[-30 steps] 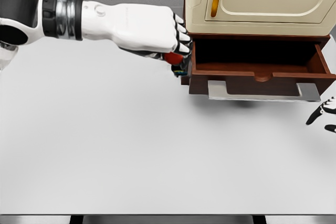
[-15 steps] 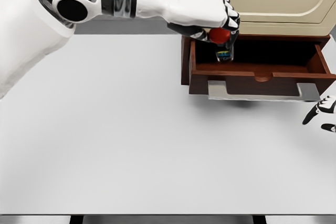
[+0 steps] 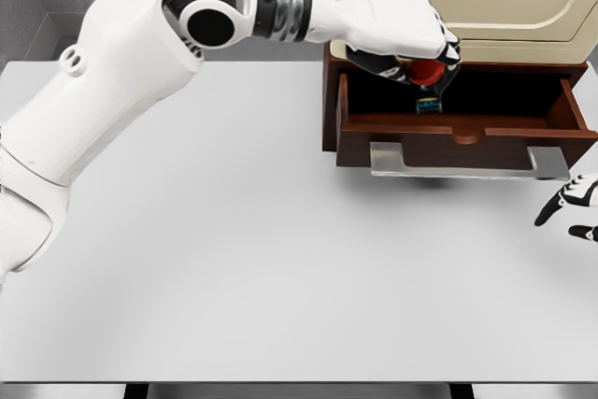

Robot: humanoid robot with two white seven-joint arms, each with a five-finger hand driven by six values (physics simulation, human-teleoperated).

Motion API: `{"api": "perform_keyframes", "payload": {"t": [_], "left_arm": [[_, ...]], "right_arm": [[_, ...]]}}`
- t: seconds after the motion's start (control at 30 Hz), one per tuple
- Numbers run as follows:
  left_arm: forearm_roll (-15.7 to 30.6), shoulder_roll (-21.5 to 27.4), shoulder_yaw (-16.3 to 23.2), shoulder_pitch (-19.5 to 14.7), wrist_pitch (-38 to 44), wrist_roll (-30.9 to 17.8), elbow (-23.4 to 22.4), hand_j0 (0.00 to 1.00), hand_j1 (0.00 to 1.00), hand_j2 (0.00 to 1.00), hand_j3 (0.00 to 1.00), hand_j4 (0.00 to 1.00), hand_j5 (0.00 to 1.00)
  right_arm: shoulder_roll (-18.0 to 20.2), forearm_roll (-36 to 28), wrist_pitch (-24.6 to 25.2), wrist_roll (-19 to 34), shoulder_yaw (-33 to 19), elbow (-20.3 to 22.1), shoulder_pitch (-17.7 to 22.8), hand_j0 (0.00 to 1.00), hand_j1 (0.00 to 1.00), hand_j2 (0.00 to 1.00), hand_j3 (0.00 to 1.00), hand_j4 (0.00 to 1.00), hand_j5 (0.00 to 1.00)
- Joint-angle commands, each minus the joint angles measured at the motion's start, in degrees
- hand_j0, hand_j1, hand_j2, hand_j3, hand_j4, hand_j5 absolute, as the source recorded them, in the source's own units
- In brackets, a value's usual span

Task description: Put the switch into the drawer with left arm, and close the drawer with right arm

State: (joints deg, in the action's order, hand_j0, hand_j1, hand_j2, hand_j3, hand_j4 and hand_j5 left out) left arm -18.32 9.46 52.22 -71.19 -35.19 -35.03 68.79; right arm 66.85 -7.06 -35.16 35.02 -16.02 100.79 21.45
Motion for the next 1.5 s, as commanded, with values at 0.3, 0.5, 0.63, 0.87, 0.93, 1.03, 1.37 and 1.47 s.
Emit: {"api": "perform_keyframes", "payload": {"t": [0.3, 0.5, 0.63, 0.87, 0.93, 1.03, 1.37, 1.47], "left_arm": [[-1.36, -3.93, -0.54, 0.62, 0.19, 0.03, -0.15, 0.47, 0.47, 0.47, 0.47, 0.47, 0.47], [-1.36, -3.58, -1.24, 0.7, 0.19, 0.03, -2.43, 0.56, 0.56, 0.56, 0.56, 0.56, 0.56], [-1.28, -3.58, -2.74, 1.05, 0.19, 0.03, -2.96, 0.73, 0.73, 0.73, 0.73, 0.73, 0.73], [-0.92, -4.54, -3.18, 1.05, 0.19, 0.03, -2.7, 0.97, 0.97, 0.97, 0.97, 0.97, 0.97], [-1.28, -5.42, -2.82, 1.58, 0.19, 0.03, -2.43, 0.97, 0.97, 0.97, 0.97, 0.97, 0.97], [-1.72, -7.61, -2.47, 1.58, 0.19, 0.03, -2.43, 0.97, 0.97, 0.97, 0.97, 0.97, 0.97], [-4.35, -8.94, -2.47, 2.29, 0.19, 0.03, -1.47, 0.97, 0.97, 0.97, 0.97, 0.97, 0.97], [0.29, -5.7, -2.47, 2.11, 0.19, 0.03, 3.35, 1.0, 1.0, 1.0, 1.0, 1.0, 1.0]], "right_arm": [[0.12, -0.41, 0.16, -0.02, 0.02, 0.02, 0.35, 0.59, 0.59, 0.59, 0.59, 0.59, 0.59], [0.12, -0.41, 0.16, -0.02, 0.02, 0.02, 0.88, 0.59, 0.59, 0.59, 0.59, 0.59, 0.59], [-0.32, 0.03, 0.16, -0.02, 0.2, -0.07, 2.64, 0.6, 0.6, 0.6, 0.6, 0.6, 0.6], [-1.37, 0.82, 0.16, -0.02, 1.17, -0.07, 4.31, 0.6, 0.6, 0.6, 0.6, 0.6, 0.6], [-1.37, 0.82, 0.16, -0.02, 1.34, -0.07, 5.45, 0.6, 0.6, 0.6, 0.6, 0.6, 0.6], [-1.37, 0.82, 0.16, -0.02, 0.99, -0.07, 5.8, 0.6, 0.6, 0.6, 0.6, 0.6, 0.6], [-1.2, 0.38, 0.16, -0.02, 0.81, -0.07, 5.71, 0.6, 0.6, 0.6, 0.6, 0.6, 0.6], [-1.11, 0.03, 0.16, -0.02, 0.81, -0.07, 5.19, 0.6, 0.6, 0.6, 0.6, 0.6, 0.6]]}}
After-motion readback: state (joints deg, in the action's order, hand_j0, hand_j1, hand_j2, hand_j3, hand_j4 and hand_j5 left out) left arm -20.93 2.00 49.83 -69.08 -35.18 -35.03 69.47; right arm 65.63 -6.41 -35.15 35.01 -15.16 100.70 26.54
